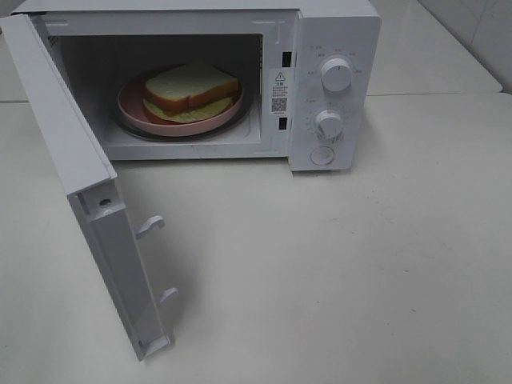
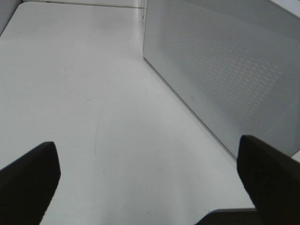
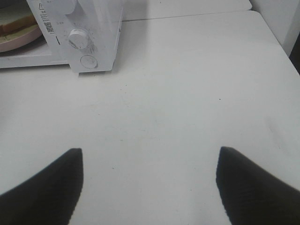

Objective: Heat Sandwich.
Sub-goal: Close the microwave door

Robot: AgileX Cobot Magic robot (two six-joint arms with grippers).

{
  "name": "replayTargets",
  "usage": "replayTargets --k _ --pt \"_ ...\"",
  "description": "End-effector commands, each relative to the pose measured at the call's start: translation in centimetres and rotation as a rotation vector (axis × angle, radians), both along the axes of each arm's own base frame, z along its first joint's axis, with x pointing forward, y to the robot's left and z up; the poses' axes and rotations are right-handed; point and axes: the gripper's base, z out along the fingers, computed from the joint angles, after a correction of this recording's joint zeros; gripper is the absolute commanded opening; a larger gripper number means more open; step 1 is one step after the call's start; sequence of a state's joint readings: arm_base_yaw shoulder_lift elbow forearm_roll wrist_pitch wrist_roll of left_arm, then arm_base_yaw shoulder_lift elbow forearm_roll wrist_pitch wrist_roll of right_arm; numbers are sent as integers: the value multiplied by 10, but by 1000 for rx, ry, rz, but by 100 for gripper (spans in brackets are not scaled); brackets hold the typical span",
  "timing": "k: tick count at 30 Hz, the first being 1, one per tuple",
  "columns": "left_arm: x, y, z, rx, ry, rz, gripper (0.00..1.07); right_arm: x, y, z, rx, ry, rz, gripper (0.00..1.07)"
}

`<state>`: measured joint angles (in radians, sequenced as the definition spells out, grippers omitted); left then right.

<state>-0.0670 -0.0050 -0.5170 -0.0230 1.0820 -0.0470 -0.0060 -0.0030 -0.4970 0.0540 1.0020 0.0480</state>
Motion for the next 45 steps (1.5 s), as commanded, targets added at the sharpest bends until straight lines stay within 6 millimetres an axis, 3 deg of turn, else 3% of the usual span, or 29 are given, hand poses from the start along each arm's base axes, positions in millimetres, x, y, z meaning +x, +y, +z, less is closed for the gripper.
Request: replayTargets --k 1,27,32,36,39,40,41,44,45 --pt "0 0 0 -2 -17 3 97 -4 0 0 -3 -35 -2 76" --pt "0 0 1 23 -23 -9 97 -4 0 0 -3 -35 -2 76" --pt "-2 0 12 31 -48 -9 95 -4 0 0 -3 -35 -2 76" --pt "10 1 18 48 -41 3 85 -4 0 0 -3 -35 -2 76" --pt "30 0 22 60 -8 -3 65 -4 0 0 -3 -35 -2 76" --pt "39 -1 22 62 25 -4 53 -4 0 0 -3 -35 -2 76" --pt "39 -1 22 62 25 -4 53 -4 0 0 -3 -35 -2 76" --pt "61 -1 22 73 70 -3 31 -4 0 0 -3 -35 -2 76" --pt "61 -1 22 73 70 -3 31 -4 0 0 -3 -35 -2 76"
